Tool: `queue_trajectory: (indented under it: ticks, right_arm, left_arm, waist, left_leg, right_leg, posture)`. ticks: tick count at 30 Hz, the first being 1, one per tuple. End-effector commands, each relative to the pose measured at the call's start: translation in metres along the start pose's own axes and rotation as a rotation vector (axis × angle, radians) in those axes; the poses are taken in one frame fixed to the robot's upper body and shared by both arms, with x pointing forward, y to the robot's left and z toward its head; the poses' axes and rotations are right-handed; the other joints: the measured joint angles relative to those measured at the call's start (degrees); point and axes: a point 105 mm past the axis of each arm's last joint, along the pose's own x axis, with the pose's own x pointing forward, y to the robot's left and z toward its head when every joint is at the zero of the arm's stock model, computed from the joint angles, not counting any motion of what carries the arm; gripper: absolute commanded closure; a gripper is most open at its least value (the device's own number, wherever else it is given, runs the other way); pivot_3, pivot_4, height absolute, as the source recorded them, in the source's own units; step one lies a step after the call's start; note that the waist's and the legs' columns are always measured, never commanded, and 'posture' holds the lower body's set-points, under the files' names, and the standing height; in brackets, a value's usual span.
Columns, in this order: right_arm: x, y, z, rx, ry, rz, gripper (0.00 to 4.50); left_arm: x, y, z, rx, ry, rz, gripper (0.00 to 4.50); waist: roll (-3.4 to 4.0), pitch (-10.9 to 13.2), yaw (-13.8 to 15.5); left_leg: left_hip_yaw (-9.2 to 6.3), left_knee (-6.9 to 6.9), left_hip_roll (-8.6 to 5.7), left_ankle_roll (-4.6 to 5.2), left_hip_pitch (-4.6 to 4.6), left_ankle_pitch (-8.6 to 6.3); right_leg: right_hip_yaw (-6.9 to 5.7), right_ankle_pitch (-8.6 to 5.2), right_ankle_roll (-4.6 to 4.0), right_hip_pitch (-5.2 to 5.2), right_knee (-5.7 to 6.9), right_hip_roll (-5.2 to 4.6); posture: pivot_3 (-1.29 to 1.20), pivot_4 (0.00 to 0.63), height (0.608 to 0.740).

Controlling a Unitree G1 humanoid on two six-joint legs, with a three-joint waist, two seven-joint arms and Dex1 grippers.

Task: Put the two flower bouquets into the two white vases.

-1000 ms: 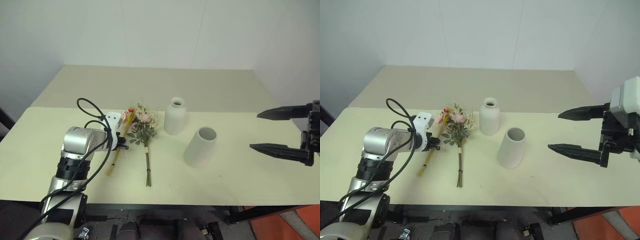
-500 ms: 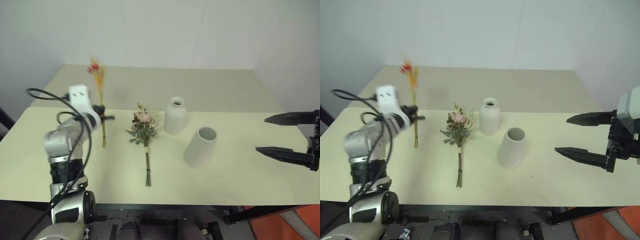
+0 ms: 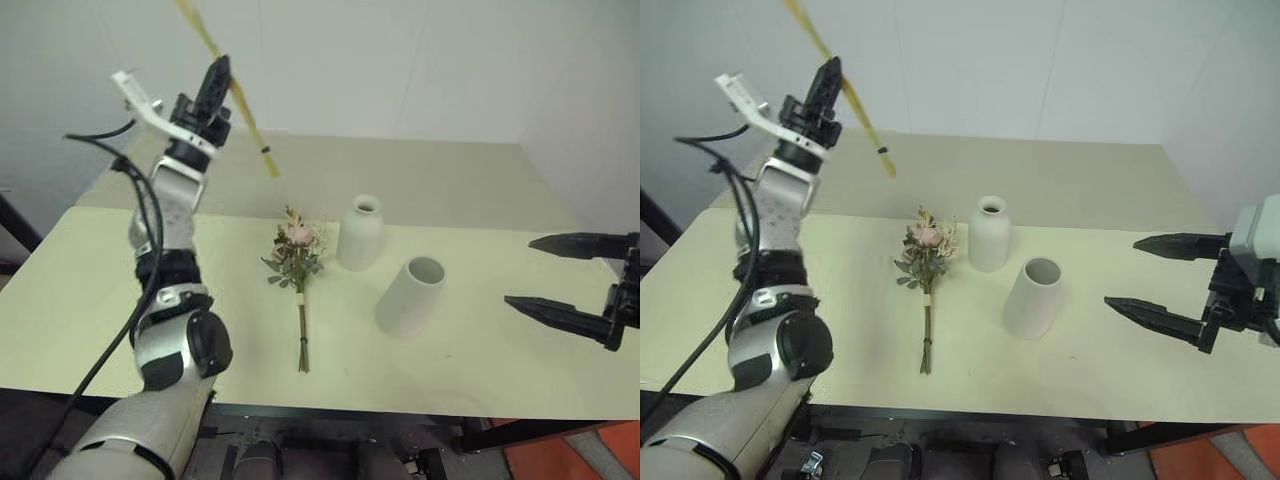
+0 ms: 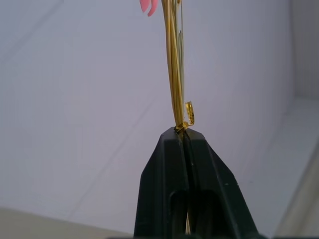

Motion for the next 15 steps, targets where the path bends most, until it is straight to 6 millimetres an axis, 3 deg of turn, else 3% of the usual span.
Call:
queue_trajectory:
  ticks: [1,9,15]
  right_arm:
    - [-0.004,0.005,0.009,-0.047,-0.020,-0.051,0.00]
    - [-0.006,0.013,0.008,-0.040,-0.014,-0.086,0.00]
    - [-0.006,0.022,0.016,-0.031,-0.021,-0.048,0.00]
  left_arm:
    - [0.018,-0.009,-0.020,-0.023,0.011,-0.065,4.45]
    - [0.027,-0.023,-0.064,0.039,0.128,-0.142,4.45]
    - [0.027,-0.023,-0.075,0.054,0.102,-0.132,4.45]
  waist:
    - [0.00,0.00,-0.01]
    - [-0.02,0.01,-0.38]
    - [-0.02,0.01,-0.37]
  left_leg:
    - [-0.02,-0.01,-0.01,0.00,-0.02,0.00]
    - [-0.05,-0.04,-0.01,0.00,-0.02,0.00]
    - [-0.05,-0.03,-0.02,0.00,-0.02,0.00]
  right_leg:
    - [-0.01,0.00,0.01,0.00,0.00,0.00]
    - [0.00,0.01,0.08,-0.05,0.04,0.01]
    - [0.02,0.02,0.10,-0.04,0.03,0.01]
  posture:
    - [0.00,0.150,0.740]
    - [0.00,0.150,0.740]
    - [0.00,0.150,0.740]
